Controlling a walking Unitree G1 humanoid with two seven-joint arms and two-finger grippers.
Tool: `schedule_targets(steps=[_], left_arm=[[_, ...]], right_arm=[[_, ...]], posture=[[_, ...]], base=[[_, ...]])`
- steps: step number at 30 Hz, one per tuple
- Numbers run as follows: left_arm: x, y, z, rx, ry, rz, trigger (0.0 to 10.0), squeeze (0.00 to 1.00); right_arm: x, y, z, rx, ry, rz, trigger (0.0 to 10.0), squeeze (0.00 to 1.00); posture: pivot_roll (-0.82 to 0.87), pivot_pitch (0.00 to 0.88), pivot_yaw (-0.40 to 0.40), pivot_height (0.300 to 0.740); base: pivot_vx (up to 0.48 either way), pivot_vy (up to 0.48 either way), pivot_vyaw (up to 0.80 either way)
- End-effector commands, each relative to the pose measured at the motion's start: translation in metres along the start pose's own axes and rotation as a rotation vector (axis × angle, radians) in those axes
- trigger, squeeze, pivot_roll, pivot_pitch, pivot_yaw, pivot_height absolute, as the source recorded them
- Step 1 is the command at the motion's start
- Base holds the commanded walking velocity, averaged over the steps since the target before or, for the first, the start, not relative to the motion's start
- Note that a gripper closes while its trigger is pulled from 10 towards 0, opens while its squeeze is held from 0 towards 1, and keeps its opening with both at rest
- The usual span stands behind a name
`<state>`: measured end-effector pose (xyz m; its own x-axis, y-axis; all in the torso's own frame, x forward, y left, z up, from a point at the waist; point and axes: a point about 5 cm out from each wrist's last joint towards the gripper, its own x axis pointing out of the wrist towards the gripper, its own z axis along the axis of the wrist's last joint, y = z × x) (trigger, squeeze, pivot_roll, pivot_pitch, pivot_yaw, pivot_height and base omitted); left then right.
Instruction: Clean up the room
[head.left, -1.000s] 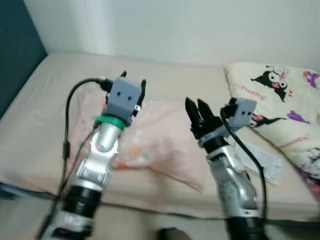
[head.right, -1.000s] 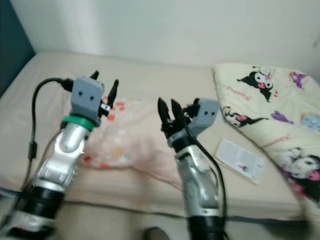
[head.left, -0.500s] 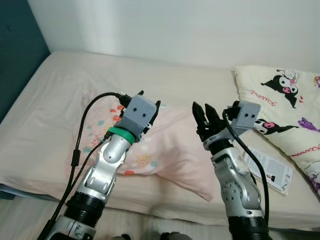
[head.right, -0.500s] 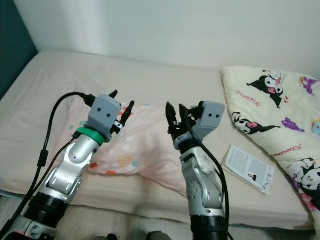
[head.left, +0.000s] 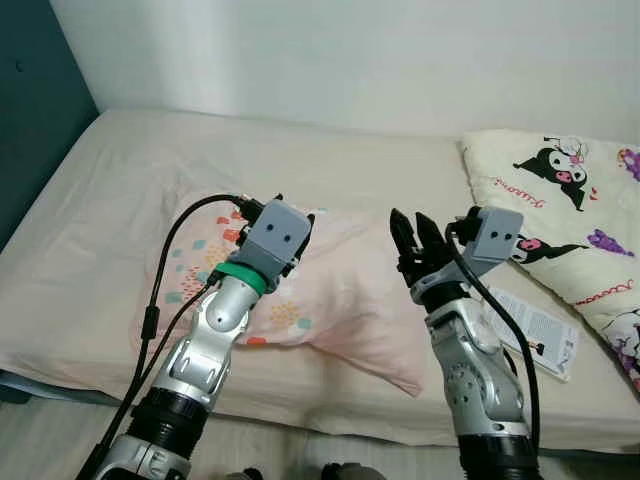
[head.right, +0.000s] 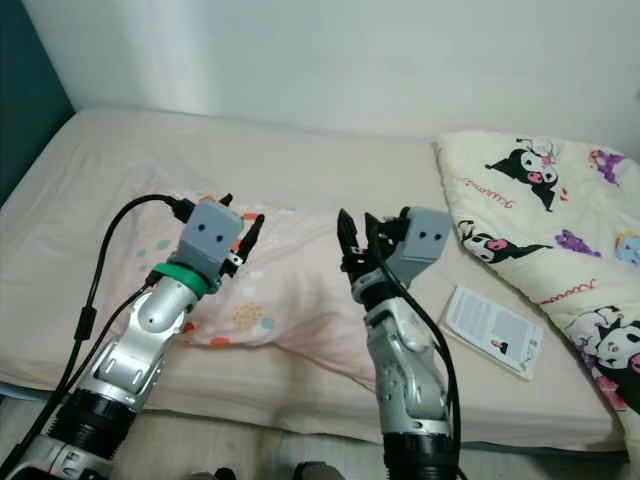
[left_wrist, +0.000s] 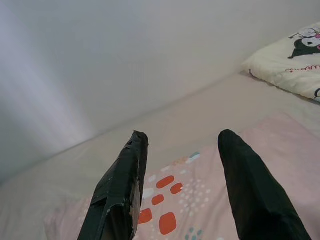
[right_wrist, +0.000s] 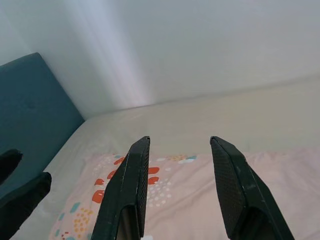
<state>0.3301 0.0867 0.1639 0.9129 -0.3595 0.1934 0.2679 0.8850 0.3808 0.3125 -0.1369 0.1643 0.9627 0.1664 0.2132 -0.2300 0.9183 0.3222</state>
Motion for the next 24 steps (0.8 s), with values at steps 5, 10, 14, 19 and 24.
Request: schedule_targets(steps=[5,10,14,19,24], left_arm=[[-0.0018,0.0015,-0.0099,-0.069,0.058,0.028,10.0,0.00],[-0.0006,0.0011,-0.0095,-0.085,0.060,0.027,10.0,0.00],[-0.0004,0.0009,-0.0093,-0.086,0.058,0.026,10.0,0.00],[0.0006,0.0008,-0.0083,-0.099,0.057,0.027,10.0,0.00],[0.0011,0.0015,-0.0074,-0.101,0.052,0.032,10.0,0.00]], right_arm=[[-0.0018,-0.0004,-0.0048,0.006,0.006,-0.007,10.0,0.00],[-0.0011,0.0001,-0.0047,0.005,0.007,-0.002,10.0,0.00],[-0.0009,0.0001,-0.0046,0.005,0.007,-0.001,10.0,0.00],[-0.0003,0.0005,-0.0047,0.004,0.008,0.006,10.0,0.00],[0.0002,0.0010,-0.0047,0.004,0.009,0.010,10.0,0.00]], posture=[[-0.16,0.034,0.040,0.738],[-0.16,0.029,0.038,0.738],[-0.16,0.028,0.038,0.738],[-0.16,0.025,0.036,0.738],[-0.16,0.024,0.035,0.738]], base=[[0.000,0.000,0.00],[0.000,0.000,0.00],[0.000,0.000,0.00],[0.000,0.398,0.00],[0.000,0.433,0.00]])
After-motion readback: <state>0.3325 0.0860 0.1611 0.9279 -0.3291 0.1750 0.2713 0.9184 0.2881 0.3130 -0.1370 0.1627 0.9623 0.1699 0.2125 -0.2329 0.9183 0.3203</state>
